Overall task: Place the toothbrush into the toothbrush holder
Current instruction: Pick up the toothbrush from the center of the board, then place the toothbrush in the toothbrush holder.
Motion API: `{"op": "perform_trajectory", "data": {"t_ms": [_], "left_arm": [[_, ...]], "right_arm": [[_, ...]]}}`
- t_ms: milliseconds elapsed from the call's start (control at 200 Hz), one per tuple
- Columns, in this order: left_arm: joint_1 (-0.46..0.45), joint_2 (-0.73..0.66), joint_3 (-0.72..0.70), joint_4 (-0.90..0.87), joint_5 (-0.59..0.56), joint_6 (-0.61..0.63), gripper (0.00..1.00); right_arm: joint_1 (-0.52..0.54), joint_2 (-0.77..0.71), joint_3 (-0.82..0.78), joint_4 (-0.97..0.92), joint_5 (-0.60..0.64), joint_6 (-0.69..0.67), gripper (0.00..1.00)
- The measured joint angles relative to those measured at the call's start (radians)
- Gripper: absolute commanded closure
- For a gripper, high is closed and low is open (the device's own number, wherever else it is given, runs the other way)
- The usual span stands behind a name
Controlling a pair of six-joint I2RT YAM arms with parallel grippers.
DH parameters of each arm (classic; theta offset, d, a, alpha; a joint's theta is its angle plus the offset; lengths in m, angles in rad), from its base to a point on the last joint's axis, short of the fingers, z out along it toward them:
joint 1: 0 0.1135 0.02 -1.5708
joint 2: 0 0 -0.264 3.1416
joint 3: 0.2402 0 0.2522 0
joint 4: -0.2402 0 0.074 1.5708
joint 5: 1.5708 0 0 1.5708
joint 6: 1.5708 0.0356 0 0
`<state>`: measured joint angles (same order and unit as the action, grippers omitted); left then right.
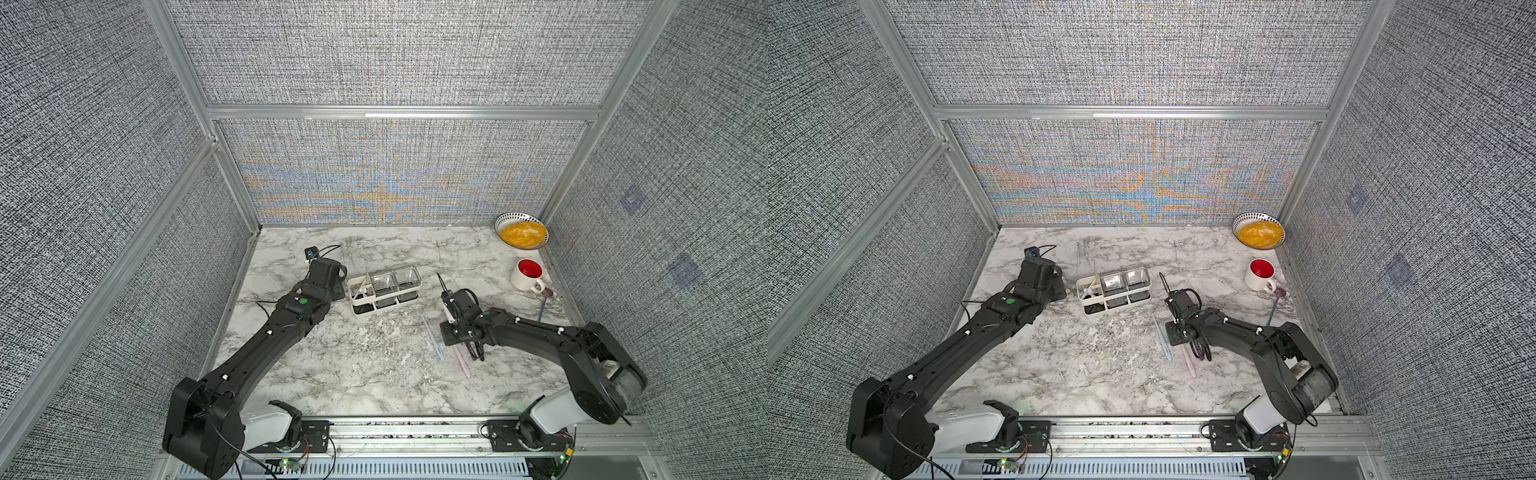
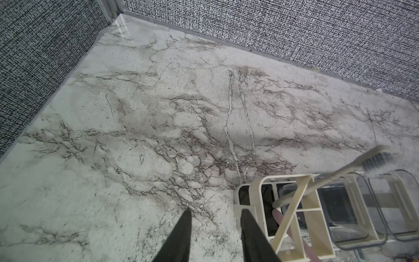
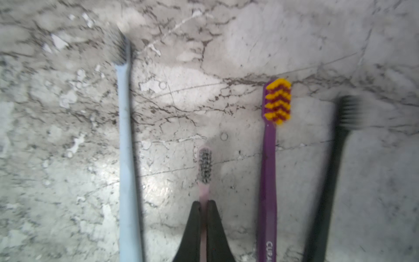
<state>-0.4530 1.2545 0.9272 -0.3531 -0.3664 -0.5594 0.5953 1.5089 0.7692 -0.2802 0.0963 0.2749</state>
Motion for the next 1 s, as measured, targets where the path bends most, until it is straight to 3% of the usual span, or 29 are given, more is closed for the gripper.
{"op": "perform_trajectory", "data": {"t_ms": [570, 791, 996], "left_arm": [[0.0, 0.003, -0.01, 0.001, 0.008, 0.002, 0.61], [0.0, 0.002, -0.002, 0.001, 0.024, 0.002, 0.61], [0.0, -0.016, 0.015, -0.014, 0.01, 0.002, 0.61]], "right_arm": [[0.0, -0.22, 0.044, 0.084, -0.055, 0.015, 0.98], [0.053, -0.289, 0.041, 0.355, -0.079, 0.025, 0.98], [0.141, -0.148, 0.108, 0.698, -0.078, -0.053, 0.98]]}}
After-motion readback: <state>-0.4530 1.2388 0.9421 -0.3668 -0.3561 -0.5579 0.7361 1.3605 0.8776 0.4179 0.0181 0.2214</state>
